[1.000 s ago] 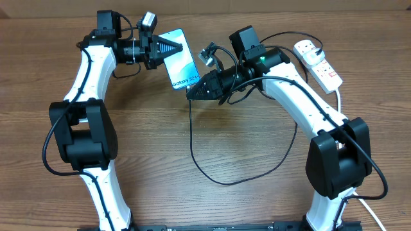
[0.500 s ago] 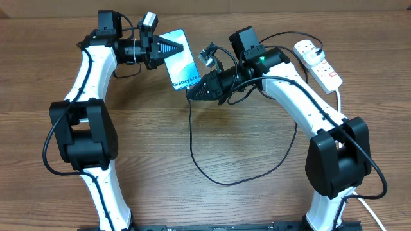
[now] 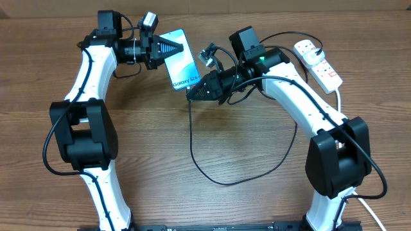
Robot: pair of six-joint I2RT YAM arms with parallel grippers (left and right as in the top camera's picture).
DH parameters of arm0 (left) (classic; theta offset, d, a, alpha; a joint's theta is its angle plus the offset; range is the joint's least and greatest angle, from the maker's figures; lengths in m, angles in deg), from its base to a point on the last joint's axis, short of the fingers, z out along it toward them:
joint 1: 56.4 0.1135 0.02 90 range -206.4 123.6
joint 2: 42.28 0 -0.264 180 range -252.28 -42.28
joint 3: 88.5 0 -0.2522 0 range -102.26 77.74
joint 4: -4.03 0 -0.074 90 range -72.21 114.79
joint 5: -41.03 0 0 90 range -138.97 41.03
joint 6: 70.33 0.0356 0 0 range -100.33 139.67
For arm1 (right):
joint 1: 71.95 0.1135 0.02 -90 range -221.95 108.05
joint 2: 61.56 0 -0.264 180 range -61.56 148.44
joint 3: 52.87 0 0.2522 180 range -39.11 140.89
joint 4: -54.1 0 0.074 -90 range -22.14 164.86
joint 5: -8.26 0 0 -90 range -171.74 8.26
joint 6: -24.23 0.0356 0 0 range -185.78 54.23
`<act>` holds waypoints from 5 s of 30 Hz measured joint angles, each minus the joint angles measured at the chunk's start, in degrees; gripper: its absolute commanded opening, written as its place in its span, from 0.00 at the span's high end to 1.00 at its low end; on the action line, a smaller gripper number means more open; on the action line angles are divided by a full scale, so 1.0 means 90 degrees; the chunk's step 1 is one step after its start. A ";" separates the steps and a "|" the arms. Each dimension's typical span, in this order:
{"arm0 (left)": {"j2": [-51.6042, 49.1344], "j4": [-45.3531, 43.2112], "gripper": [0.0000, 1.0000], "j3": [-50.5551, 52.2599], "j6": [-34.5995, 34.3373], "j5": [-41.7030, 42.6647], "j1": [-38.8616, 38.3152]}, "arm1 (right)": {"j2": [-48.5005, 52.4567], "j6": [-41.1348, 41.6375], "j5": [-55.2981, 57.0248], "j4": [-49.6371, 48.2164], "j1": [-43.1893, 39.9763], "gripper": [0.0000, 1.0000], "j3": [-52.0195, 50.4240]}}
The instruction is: Plug charger to phone and switch on socket
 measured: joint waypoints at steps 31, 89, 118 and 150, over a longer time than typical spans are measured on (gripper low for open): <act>0.0000 -0.0015 0.96 0.0000 0.0027 -0.0002 -0.0039 | 0.0000 -0.0083 -0.0034 0.0294 -0.0019 0.96 0.0000; 0.0000 0.0631 0.96 -0.0005 0.0882 -0.0061 0.0005 | 0.0078 -0.0172 -0.0187 0.0177 -0.0420 0.96 -0.0012; 0.0000 -0.0789 0.96 -0.0005 -0.0204 -0.1314 0.0415 | 0.0270 0.1112 0.3934 0.0352 -0.0090 0.96 -0.0012; 0.0000 -0.0789 0.96 -0.0005 -0.0231 -0.1491 0.0408 | 0.1545 0.2586 0.5212 0.0350 0.0267 0.59 0.0019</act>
